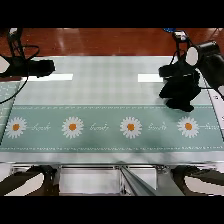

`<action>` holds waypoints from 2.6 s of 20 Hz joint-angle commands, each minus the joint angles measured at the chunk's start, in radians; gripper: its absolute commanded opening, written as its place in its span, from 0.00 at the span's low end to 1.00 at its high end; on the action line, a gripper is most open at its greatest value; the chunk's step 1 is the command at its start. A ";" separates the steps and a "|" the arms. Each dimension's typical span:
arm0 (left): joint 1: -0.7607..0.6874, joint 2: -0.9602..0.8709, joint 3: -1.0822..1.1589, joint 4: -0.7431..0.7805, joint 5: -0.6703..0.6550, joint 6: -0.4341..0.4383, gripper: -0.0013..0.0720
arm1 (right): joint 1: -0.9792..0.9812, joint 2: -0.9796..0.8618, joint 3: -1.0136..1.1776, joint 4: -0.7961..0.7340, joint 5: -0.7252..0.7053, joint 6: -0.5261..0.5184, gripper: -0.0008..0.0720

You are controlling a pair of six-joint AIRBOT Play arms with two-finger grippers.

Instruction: Fold the shirts.

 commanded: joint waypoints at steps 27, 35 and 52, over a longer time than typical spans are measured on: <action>-0.028 0.208 -0.276 -0.098 -0.354 0.042 0.71 | -0.383 0.045 -0.208 0.563 -0.279 -0.252 0.05; -0.073 0.649 -0.652 -0.184 -0.137 0.027 0.71 | -0.237 0.478 -0.067 0.607 -0.227 -0.317 0.05; -0.073 0.648 -0.653 -0.194 -0.149 0.014 0.71 | 0.481 0.306 -0.095 0.615 -0.101 -0.154 0.05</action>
